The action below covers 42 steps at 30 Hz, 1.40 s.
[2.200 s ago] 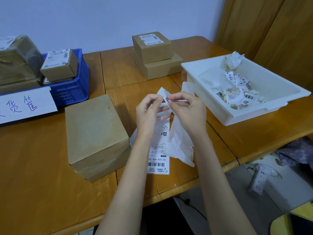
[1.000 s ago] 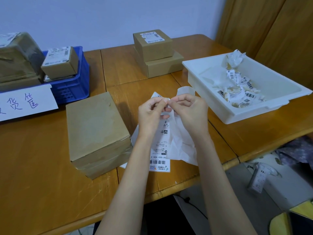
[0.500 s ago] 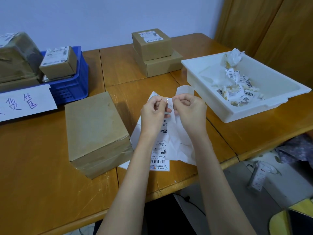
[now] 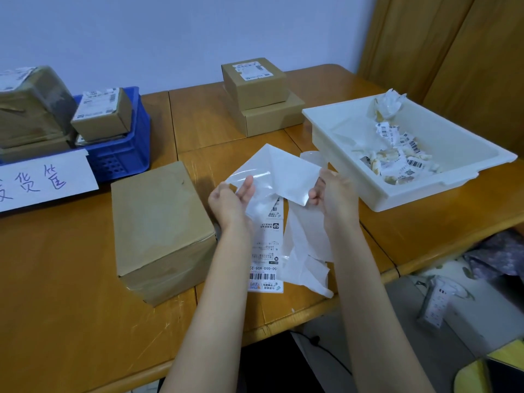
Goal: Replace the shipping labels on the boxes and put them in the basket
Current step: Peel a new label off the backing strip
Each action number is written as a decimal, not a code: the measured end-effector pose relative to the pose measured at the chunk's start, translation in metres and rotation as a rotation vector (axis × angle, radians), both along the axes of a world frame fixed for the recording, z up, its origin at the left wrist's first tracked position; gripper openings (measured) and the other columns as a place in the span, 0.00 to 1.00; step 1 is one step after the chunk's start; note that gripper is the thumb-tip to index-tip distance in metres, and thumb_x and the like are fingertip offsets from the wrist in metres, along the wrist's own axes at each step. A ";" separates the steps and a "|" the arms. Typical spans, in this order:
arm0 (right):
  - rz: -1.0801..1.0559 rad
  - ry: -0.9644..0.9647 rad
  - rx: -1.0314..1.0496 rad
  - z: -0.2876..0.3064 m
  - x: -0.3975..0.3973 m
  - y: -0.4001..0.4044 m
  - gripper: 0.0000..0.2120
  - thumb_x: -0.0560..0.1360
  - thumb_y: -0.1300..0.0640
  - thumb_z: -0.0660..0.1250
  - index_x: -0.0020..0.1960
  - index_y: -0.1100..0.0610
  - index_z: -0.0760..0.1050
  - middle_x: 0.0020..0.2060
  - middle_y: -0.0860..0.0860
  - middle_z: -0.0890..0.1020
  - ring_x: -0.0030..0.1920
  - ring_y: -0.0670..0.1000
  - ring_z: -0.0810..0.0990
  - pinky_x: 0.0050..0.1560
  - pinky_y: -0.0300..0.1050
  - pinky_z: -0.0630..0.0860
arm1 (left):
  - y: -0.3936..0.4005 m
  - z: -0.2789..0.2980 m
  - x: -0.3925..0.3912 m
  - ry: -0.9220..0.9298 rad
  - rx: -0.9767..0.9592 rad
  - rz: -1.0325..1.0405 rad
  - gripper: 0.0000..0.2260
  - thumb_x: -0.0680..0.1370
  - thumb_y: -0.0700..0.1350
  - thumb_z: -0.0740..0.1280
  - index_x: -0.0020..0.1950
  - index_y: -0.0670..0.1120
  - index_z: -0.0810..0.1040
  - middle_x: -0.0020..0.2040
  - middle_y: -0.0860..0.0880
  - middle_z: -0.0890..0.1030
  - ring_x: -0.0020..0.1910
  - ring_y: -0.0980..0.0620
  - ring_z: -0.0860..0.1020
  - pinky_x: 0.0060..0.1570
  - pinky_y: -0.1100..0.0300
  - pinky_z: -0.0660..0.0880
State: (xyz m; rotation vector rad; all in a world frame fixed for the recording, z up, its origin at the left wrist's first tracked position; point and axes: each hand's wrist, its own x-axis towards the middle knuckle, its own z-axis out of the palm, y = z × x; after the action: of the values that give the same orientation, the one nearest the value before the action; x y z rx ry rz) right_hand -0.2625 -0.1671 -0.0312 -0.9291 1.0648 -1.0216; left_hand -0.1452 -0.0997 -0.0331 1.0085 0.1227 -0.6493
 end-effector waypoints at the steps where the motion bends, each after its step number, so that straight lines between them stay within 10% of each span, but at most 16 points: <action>1: -0.013 0.005 -0.014 0.003 -0.001 -0.001 0.07 0.81 0.61 0.58 0.48 0.62 0.73 0.28 0.54 0.75 0.21 0.44 0.72 0.24 0.37 0.68 | 0.000 0.001 0.001 0.013 0.001 0.013 0.04 0.84 0.35 0.52 0.55 0.39 0.66 0.30 0.49 0.77 0.25 0.56 0.81 0.36 0.66 0.80; 8: -0.056 0.041 -0.123 0.029 -0.004 0.000 0.09 0.83 0.59 0.54 0.46 0.58 0.68 0.17 0.45 0.76 0.30 0.51 0.83 0.37 0.40 0.79 | -0.009 -0.011 0.009 0.053 0.056 0.071 0.09 0.84 0.41 0.49 0.48 0.46 0.67 0.58 0.45 0.81 0.51 0.55 0.83 0.60 0.59 0.71; 14: -0.289 0.207 -0.370 0.029 -0.007 -0.001 0.07 0.83 0.55 0.54 0.49 0.52 0.69 0.26 0.53 0.81 0.24 0.44 0.79 0.30 0.32 0.72 | -0.015 -0.018 0.014 -0.176 0.218 0.155 0.12 0.83 0.38 0.55 0.42 0.49 0.67 0.46 0.48 0.78 0.52 0.49 0.78 0.40 0.71 0.72; 17: -0.298 0.165 -0.459 0.026 -0.005 0.003 0.06 0.83 0.55 0.54 0.49 0.53 0.68 0.26 0.50 0.82 0.31 0.46 0.83 0.37 0.37 0.76 | -0.014 -0.020 0.009 -0.289 0.252 0.052 0.07 0.77 0.47 0.66 0.51 0.51 0.69 0.48 0.52 0.80 0.57 0.47 0.80 0.64 0.52 0.71; 19: -0.269 0.128 -0.528 0.024 -0.001 0.007 0.06 0.84 0.56 0.54 0.50 0.55 0.68 0.32 0.51 0.84 0.37 0.44 0.85 0.42 0.36 0.77 | -0.012 -0.014 0.004 -0.339 0.285 -0.023 0.26 0.71 0.54 0.68 0.66 0.51 0.66 0.58 0.52 0.80 0.60 0.49 0.79 0.69 0.48 0.69; 25: -0.117 0.155 -0.682 0.017 0.011 0.017 0.06 0.83 0.57 0.58 0.49 0.53 0.71 0.39 0.45 0.79 0.39 0.44 0.78 0.42 0.28 0.71 | -0.007 0.008 -0.016 -0.408 0.133 -0.138 0.39 0.80 0.45 0.67 0.81 0.52 0.42 0.56 0.50 0.81 0.47 0.48 0.85 0.46 0.59 0.78; 33: 0.140 0.313 -0.849 0.000 0.023 0.025 0.05 0.80 0.58 0.63 0.55 0.54 0.72 0.50 0.49 0.81 0.48 0.47 0.83 0.46 0.51 0.81 | -0.011 0.020 -0.025 -0.488 0.161 -0.357 0.33 0.77 0.48 0.72 0.75 0.50 0.55 0.54 0.49 0.80 0.48 0.52 0.83 0.45 0.57 0.79; 42: 0.006 0.490 -0.917 0.000 0.016 0.037 0.09 0.77 0.49 0.67 0.54 0.53 0.74 0.47 0.41 0.81 0.31 0.47 0.82 0.39 0.49 0.79 | -0.010 0.013 -0.009 -0.473 0.191 -0.188 0.22 0.78 0.34 0.66 0.67 0.47 0.62 0.37 0.52 0.75 0.33 0.59 0.76 0.48 0.58 0.78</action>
State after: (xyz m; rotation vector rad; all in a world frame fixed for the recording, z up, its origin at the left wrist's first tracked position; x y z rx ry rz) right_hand -0.2461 -0.1305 -0.0309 -1.9987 0.9659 -1.3371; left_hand -0.1537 -0.1092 -0.0200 1.3438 -0.3343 -0.5597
